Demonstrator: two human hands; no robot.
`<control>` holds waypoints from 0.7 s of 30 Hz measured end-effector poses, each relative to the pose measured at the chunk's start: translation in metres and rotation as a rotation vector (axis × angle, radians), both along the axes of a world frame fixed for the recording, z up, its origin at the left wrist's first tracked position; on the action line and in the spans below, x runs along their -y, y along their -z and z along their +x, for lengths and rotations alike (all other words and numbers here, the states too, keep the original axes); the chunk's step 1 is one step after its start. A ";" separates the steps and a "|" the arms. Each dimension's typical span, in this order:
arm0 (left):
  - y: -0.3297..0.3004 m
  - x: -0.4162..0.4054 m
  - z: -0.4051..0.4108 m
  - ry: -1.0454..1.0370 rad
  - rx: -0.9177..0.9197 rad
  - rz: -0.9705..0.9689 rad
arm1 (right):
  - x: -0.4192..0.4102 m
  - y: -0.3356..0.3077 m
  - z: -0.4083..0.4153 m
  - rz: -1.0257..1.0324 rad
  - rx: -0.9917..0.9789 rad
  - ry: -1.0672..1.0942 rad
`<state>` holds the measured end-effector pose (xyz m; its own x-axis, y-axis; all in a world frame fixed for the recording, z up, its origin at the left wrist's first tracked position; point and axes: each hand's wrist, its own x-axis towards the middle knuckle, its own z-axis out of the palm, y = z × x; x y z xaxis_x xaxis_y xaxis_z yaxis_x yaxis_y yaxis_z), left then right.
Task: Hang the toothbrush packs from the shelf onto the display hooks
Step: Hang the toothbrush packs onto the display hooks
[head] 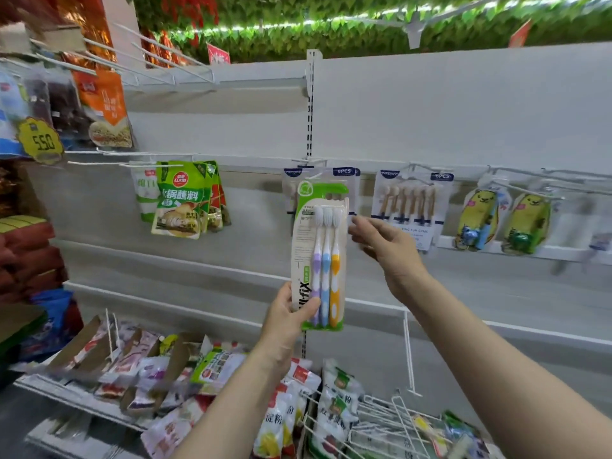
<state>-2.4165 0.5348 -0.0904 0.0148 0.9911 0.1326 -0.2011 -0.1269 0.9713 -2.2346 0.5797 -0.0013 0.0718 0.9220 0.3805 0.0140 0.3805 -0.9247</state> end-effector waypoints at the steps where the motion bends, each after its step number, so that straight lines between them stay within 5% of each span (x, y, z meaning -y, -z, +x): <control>1: 0.001 0.007 0.008 0.014 -0.006 0.007 | 0.014 -0.002 0.003 0.000 0.004 -0.005; 10: 0.010 0.070 0.110 0.217 -0.029 -0.026 | 0.113 -0.002 0.087 -0.030 -0.069 0.235; 21: -0.009 0.127 0.307 0.446 -0.137 0.060 | 0.199 0.000 0.290 0.022 -0.154 0.455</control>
